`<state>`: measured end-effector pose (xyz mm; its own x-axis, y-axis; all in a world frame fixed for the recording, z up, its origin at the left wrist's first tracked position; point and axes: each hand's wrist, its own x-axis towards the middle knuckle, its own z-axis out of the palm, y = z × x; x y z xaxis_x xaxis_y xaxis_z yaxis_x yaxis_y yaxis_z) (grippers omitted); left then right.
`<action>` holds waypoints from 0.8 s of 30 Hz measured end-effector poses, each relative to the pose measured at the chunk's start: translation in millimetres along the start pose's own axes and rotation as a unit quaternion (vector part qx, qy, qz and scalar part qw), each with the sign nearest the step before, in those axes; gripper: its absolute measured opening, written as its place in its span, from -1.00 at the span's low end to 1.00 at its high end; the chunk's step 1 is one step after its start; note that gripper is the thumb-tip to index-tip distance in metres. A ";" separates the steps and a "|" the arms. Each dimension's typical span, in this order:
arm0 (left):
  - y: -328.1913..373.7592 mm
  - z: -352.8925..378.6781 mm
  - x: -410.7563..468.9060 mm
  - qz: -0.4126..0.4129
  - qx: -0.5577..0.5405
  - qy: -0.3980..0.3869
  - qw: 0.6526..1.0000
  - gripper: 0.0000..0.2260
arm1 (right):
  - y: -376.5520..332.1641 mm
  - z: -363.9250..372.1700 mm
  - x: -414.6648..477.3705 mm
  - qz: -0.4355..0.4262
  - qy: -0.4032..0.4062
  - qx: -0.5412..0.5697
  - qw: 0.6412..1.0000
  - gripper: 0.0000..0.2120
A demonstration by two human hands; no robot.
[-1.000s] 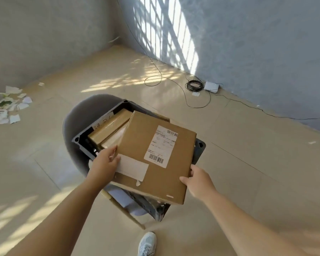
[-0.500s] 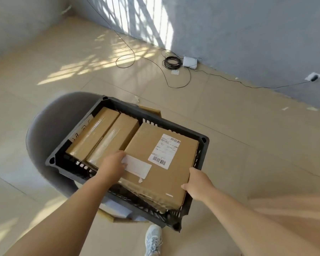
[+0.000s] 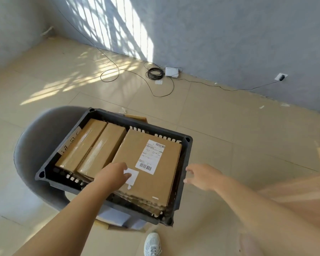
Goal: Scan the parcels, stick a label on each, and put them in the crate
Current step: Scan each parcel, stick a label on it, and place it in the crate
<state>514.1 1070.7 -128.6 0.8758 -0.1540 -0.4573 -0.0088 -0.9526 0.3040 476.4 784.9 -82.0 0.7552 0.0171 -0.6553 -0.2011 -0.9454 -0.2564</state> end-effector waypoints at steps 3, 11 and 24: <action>38.8 -7.6 -10.9 0.038 0.000 -0.001 0.999 -0.67 | 31.0 -16.2 -26.8 0.018 0.036 0.021 0.999 -0.47; 170.1 6.7 -63.2 0.157 0.030 -0.007 0.987 -0.63 | 152.5 -13.5 -141.2 0.072 0.122 0.073 0.987 -0.50; 377.2 157.3 -212.6 0.284 0.062 -0.069 0.954 -0.66 | 381.3 108.6 -362.7 0.201 0.174 0.204 0.942 -0.55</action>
<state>248.7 702.9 -48.2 0.6406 -0.6800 -0.3566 -0.5285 -0.7274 0.4377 58.1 453.5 -19.2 0.7114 -0.4903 -0.5036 -0.6839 -0.6480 -0.3352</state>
